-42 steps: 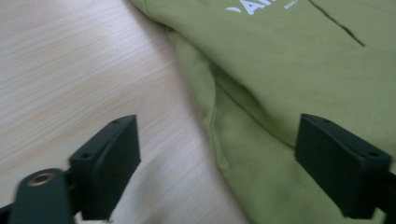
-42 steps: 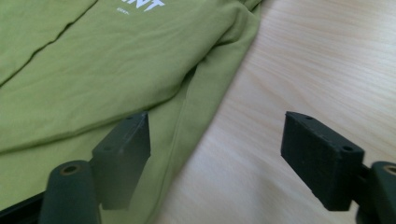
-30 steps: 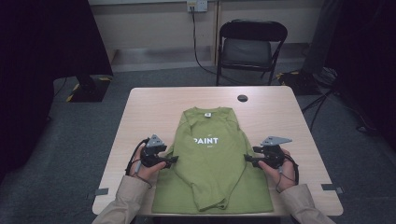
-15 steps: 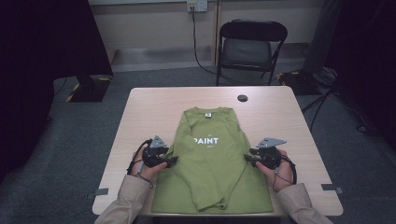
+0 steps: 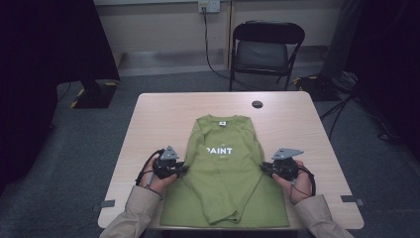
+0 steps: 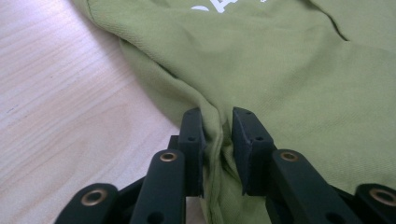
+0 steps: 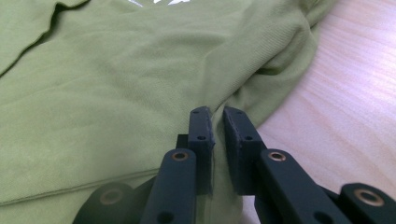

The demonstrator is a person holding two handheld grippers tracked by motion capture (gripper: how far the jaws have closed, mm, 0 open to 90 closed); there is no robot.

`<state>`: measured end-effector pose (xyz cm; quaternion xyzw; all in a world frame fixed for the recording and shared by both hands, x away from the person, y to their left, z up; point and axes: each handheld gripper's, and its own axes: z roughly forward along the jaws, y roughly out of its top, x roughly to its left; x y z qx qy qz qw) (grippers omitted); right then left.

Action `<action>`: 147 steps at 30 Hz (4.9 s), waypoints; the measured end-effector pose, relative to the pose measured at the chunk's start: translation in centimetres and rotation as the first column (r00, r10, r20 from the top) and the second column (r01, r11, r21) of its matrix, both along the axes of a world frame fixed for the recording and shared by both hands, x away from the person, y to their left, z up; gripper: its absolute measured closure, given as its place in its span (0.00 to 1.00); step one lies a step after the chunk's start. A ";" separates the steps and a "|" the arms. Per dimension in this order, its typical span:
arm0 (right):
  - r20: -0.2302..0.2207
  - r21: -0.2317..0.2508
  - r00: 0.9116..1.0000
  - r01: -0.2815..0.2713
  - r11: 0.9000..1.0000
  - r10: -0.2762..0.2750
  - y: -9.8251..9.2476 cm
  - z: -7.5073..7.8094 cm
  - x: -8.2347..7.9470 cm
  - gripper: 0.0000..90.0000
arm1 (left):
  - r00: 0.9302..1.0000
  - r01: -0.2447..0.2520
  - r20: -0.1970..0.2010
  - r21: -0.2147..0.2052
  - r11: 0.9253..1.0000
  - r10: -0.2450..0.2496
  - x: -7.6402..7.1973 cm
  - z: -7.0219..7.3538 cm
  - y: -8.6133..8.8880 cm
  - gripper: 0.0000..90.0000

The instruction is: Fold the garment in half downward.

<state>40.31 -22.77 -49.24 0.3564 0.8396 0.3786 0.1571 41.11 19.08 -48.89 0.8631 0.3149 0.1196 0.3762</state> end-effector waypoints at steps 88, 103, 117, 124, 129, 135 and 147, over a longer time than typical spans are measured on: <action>-0.045 -0.040 0.999 -0.006 0.999 0.004 -2.0 -0.7 -3.6 0.00 | 1.000 0.020 -0.016 -0.006 1.000 -0.020 -2.5 -1.1 -0.4 0.00; -0.050 -0.022 0.999 -0.006 1.000 0.005 -2.1 -0.7 -3.4 0.00 | 0.998 -0.016 -0.059 -0.046 0.999 0.013 -2.0 -0.9 -0.3 0.00; -0.034 -0.004 0.999 0.000 1.000 0.000 -1.2 0.0 -0.8 0.00 | 0.998 -0.040 -0.042 -0.055 0.998 0.037 1.2 0.4 -1.6 0.00; 0.006 -0.002 1.000 0.020 1.000 -0.020 -0.8 0.7 1.3 0.03 | 0.998 -0.061 -0.025 -0.071 0.996 0.059 3.3 0.6 -2.4 0.01; 0.008 0.025 1.000 0.030 0.999 -0.031 -0.4 0.9 3.3 0.06 | 0.997 -0.079 -0.017 -0.082 0.994 0.078 5.0 0.7 -2.7 0.06; 0.018 0.023 0.999 0.042 0.999 -0.042 0.6 1.4 5.7 0.05 | 0.993 -0.115 -0.015 -0.086 0.990 0.114 7.2 1.1 -2.9 0.07; 0.014 0.024 0.997 0.073 0.997 -0.073 1.9 1.0 9.6 0.08 | 0.993 -0.119 -0.028 -0.051 0.992 0.118 9.7 -0.1 -4.1 0.08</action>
